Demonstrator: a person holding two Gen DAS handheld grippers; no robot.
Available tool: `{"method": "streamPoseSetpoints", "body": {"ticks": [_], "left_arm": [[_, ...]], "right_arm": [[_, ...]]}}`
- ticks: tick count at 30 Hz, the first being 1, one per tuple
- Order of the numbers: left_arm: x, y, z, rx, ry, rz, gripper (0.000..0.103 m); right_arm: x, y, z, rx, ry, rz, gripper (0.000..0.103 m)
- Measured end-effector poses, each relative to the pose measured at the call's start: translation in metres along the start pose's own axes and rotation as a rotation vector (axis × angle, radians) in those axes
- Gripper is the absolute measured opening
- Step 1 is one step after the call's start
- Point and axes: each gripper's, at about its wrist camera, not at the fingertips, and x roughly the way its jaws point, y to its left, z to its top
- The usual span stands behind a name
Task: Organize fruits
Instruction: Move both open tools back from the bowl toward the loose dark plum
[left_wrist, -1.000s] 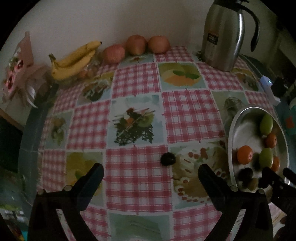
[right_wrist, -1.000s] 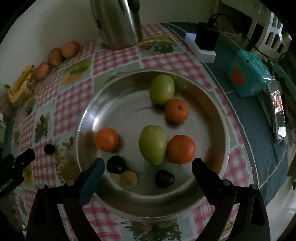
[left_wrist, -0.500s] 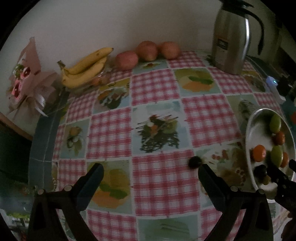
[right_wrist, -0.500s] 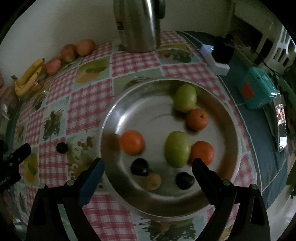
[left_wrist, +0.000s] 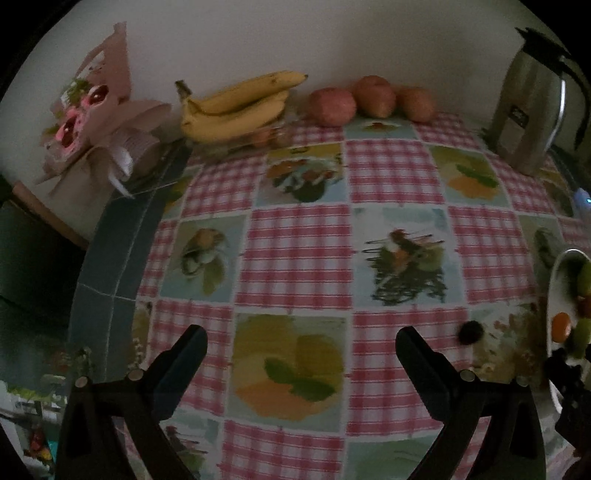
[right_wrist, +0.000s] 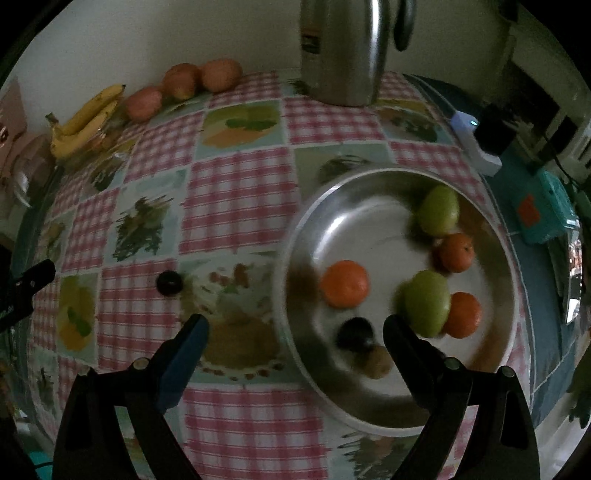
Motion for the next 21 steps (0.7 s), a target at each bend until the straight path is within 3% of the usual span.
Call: {"method": "streamPoseSetpoints", "body": {"ticks": [11, 21], "left_arm": [[0.011, 0.019, 0.000, -0.017, 0.017, 0.027, 0.103], [0.020, 0.023, 0.004, -0.012, 0.035, 0.036, 0.103]], "right_arm": [[0.006, 0.048, 0.007, -0.013, 0.023, 0.056, 0.095], [0.022, 0.077, 0.009, -0.062, 0.050, 0.038, 0.095]]}}
